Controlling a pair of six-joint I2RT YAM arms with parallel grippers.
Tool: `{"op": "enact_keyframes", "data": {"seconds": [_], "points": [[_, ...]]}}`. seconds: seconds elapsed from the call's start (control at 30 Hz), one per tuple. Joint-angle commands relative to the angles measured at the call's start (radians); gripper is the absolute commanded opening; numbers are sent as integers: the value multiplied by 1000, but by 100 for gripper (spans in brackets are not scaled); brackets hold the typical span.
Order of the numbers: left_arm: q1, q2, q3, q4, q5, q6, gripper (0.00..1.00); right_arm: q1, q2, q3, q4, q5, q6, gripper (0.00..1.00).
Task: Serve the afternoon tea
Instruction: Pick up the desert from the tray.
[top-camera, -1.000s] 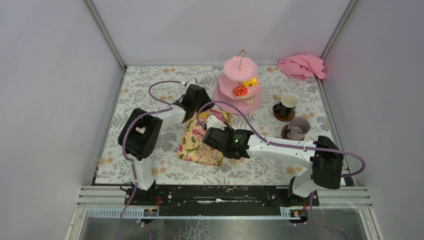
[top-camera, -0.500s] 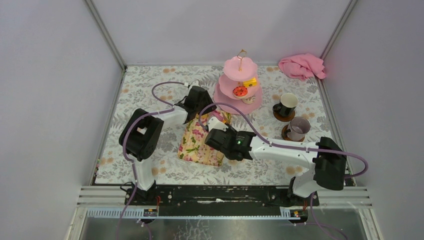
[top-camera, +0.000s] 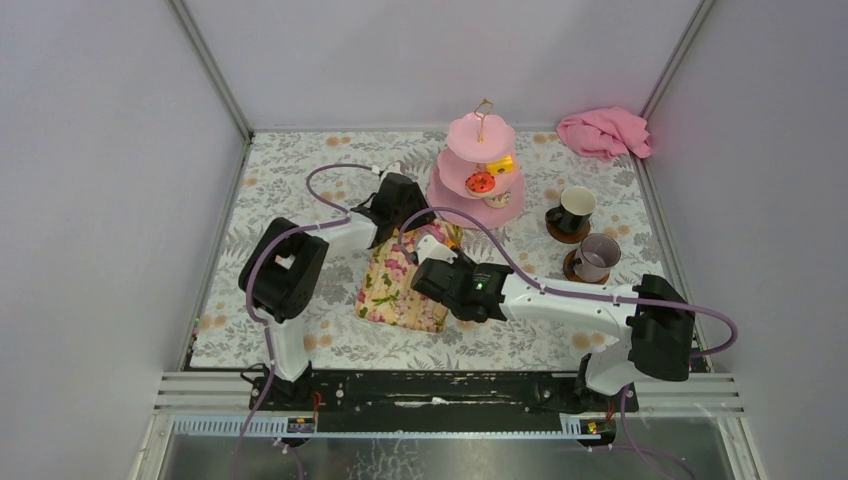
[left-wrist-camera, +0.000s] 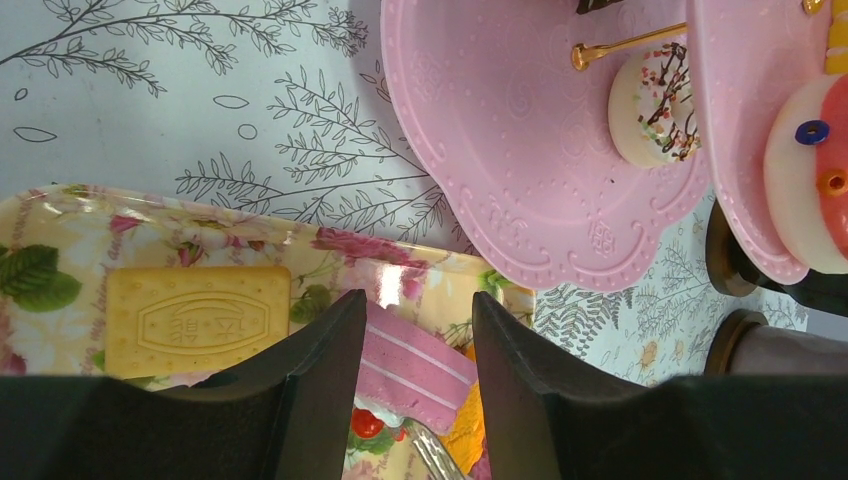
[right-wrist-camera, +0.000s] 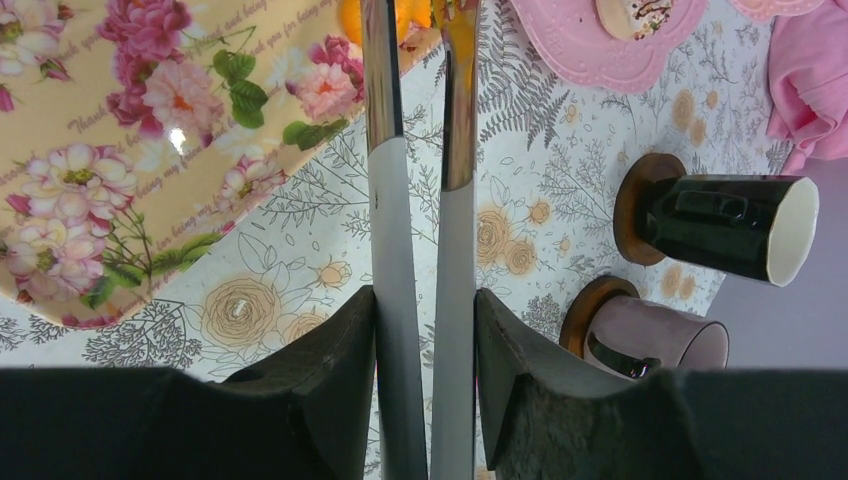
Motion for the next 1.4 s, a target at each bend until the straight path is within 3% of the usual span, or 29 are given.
{"op": "enact_keyframes", "data": {"seconds": [0.0, 0.4, 0.8, 0.97, 1.37], "points": [[-4, 19, 32, 3, 13, 27, 50, -2, -31, -7, 34, 16, -7, 44], [-4, 58, 66, 2, 35, 42, 51, -25, -7, -39, 87, -22, -31, 45], [-3, 89, 121, -13, 52, 55, 50, -62, 25, -44, 123, -92, -43, 40], [-1, 81, 123, -11, 40, 47, 50, -72, 40, -36, 120, -96, -40, 30], [51, -73, 52, -1, -148, -34, 51, -73, 12, 12, 120, -60, -51, 13]]}}
